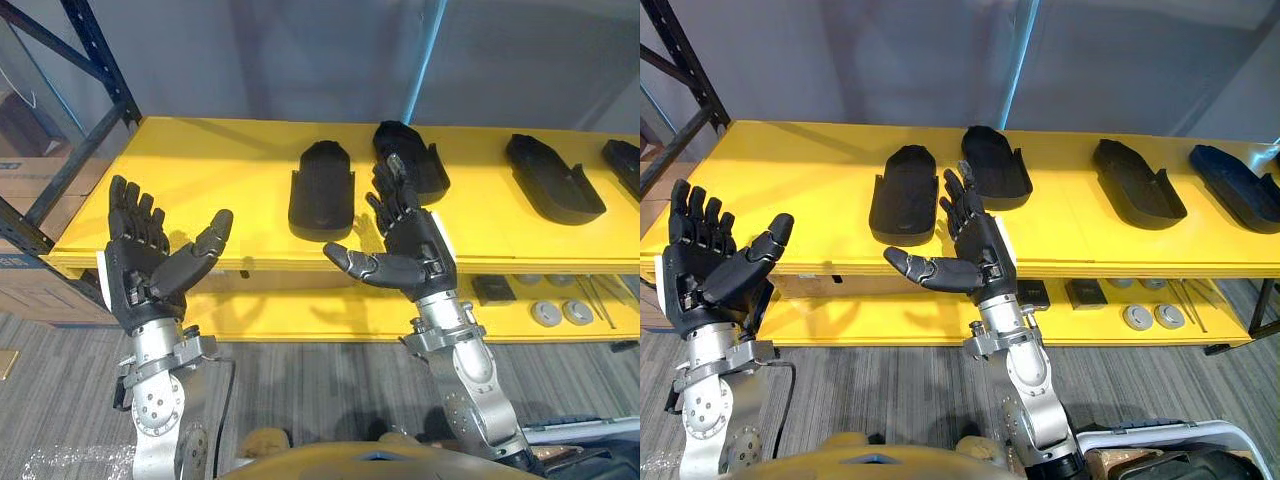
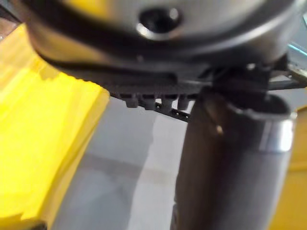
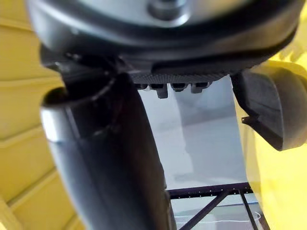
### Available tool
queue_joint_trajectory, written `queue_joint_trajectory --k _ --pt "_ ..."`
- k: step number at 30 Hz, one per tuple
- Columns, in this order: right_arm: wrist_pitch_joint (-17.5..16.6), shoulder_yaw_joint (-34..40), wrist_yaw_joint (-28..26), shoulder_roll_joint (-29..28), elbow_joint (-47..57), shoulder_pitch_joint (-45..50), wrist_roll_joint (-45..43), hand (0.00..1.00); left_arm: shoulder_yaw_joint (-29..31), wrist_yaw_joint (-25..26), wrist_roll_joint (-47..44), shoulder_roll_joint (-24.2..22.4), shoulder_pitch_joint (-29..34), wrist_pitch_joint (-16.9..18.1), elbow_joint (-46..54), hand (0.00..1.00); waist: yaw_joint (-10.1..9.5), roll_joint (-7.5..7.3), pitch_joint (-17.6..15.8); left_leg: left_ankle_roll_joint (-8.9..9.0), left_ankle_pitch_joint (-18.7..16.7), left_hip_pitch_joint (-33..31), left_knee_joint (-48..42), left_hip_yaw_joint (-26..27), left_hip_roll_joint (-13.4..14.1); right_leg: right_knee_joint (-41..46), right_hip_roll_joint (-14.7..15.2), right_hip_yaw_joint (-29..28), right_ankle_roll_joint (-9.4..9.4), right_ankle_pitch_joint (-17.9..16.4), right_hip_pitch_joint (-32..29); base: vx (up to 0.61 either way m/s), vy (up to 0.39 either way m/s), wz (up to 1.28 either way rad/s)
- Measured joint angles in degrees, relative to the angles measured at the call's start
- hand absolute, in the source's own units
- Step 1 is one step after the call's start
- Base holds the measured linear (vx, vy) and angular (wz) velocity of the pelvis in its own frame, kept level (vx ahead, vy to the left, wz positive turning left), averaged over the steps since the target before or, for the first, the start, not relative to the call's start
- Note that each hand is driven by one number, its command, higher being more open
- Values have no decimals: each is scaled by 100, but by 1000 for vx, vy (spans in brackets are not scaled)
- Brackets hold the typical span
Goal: Walk over and take three plastic housings, then place them on the shelf
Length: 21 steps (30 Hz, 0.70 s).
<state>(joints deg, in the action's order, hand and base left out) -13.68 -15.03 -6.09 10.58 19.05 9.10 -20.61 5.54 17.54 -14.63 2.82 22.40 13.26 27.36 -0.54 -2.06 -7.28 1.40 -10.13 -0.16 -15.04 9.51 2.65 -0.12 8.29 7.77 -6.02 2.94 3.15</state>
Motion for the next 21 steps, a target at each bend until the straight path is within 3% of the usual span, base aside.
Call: queue_joint_trajectory --k 5,8,13,14,15,21 --pt "36 210 -795 377 279 -9 -53 100 729 493 606 58 -41 -625 -980 100 -1 -15 -23 -9 -52 -40 -18 -11 3 -22 -15 -18 0 1 15 36 10 1" --pt "94 200 -1079 546 328 -12 -50 100 999 651 606 56 -6 -814 -1572 100 -89 -17 -106 -4 -129 -59 -99 -26 17 -10 -40 -18 25 -18 42 0 0 0" --pt "321 35 -1224 772 252 -108 -2 100 1575 1288 599 34 68 -774 -2699 100 -127 -6 -262 -7 -250 -181 -299 -52 77 69 -51 -13 86 -63 -13 -29 16 1" --pt "353 12 -1256 802 117 -104 -3 100 1831 1515 538 34 65 -598 -3164 100 -128 -13 -263 -13 -260 -199 -317 -59 77 103 -51 -13 128 -95 -33 -9 26 6" --pt "695 30 -1420 1015 95 -93 -23 100 2049 1667 476 24 74 -363 -3705 100 -195 -19 -264 -22 -286 -287 -381 -72 77 109 -47 -5 133 -111 -86 8 18 7" --pt "851 23 -1565 1045 52 -95 -53 100 1790 944 203 10 41 -117 -4586 100 -194 -22 -266 -23 -285 -334 -389 -118 69 110 -43 35 128 -108 -105 2 -1 5"
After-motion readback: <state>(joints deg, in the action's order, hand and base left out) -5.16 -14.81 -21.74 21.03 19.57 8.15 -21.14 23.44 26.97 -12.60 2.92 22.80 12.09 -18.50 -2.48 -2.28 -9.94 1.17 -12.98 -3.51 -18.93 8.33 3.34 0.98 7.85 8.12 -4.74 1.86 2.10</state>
